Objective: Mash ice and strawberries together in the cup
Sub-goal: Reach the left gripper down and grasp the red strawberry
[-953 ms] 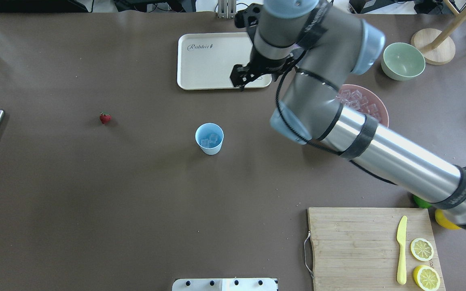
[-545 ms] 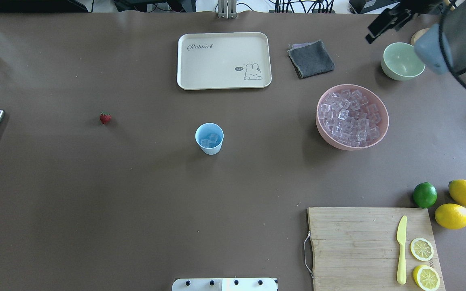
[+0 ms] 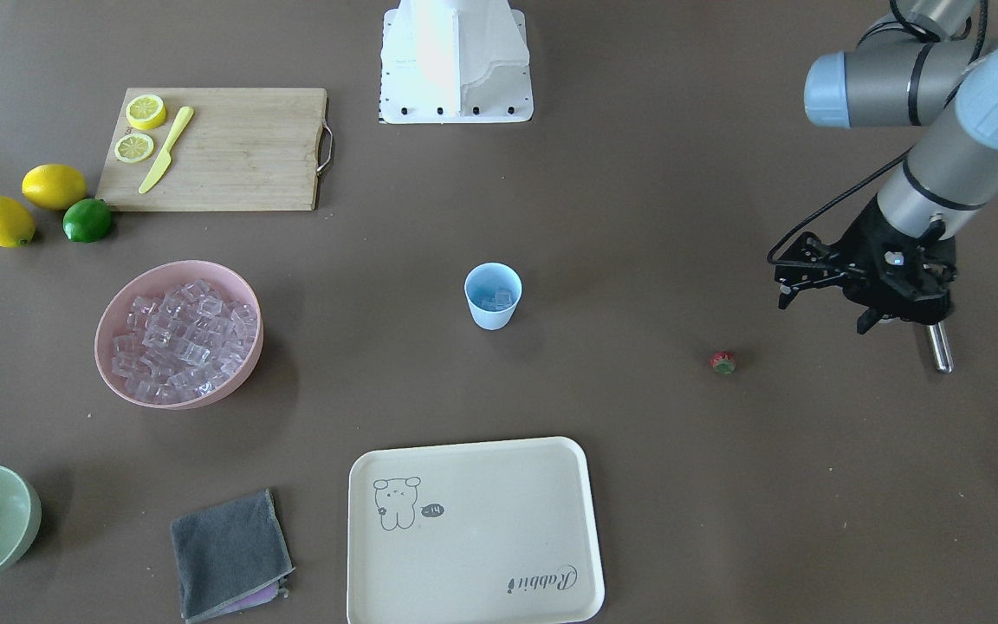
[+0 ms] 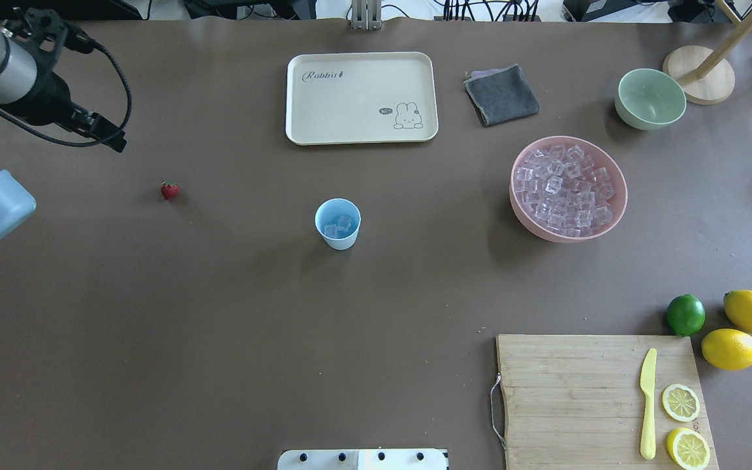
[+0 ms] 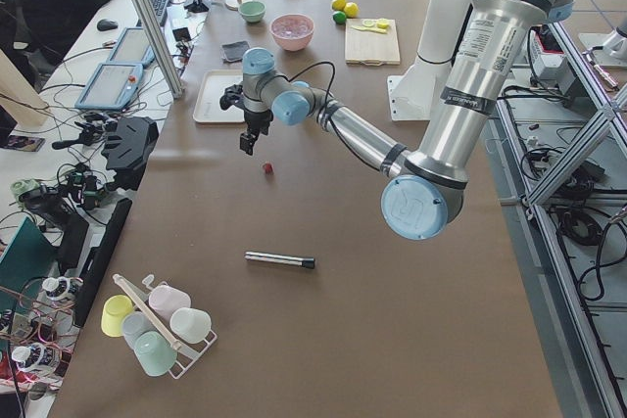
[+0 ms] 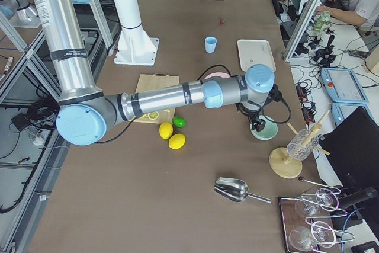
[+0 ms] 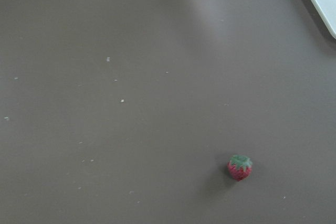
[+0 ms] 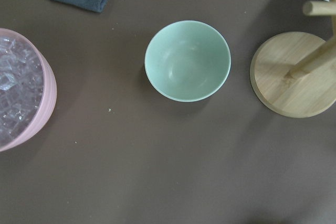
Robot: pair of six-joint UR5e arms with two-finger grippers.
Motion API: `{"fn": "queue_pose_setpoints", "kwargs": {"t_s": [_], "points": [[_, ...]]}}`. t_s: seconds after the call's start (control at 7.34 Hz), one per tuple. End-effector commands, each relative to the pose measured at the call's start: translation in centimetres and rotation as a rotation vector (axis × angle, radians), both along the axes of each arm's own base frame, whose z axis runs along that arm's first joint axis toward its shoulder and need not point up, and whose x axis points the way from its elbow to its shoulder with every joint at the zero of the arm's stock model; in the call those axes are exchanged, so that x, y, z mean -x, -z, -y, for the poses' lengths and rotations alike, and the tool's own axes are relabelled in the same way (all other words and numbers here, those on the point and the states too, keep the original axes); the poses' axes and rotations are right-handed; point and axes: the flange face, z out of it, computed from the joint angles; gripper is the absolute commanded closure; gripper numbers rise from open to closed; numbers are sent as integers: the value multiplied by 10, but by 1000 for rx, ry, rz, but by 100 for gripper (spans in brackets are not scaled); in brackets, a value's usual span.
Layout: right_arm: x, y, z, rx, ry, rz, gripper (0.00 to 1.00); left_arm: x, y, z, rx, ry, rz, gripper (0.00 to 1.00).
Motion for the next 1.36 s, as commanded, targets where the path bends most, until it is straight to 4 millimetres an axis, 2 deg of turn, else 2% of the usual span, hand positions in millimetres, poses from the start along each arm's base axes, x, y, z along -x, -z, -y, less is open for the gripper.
{"fn": "queue_pose_setpoints", "kwargs": {"t_s": [0.0,0.14,0.27,0.41,0.68,0.82,1.09,1.23], "points": [[-34,-72,-64,-21,5,-10,1,-78,-9,-7,50,-10,1,3],[-38,-83,-79,-41,-5,-11,1,-99,-33,6,21,3,-15,3],[-39,-83,-79,-45,-8,-23,1,-119,-59,7,39,28,-55,3],[-42,-84,-79,-51,-12,-68,1,-133,-70,3,47,24,-67,3],[-43,-74,-73,-65,-21,-100,1,-123,-77,4,58,42,-64,12],[-43,-72,-73,-70,-22,-101,1,-122,-78,5,60,45,-61,26],[-43,-77,-78,-64,-18,-102,1,-123,-76,6,65,50,-62,63],[-43,-77,-78,-63,-18,-104,1,-124,-75,8,73,54,-59,86]]}}
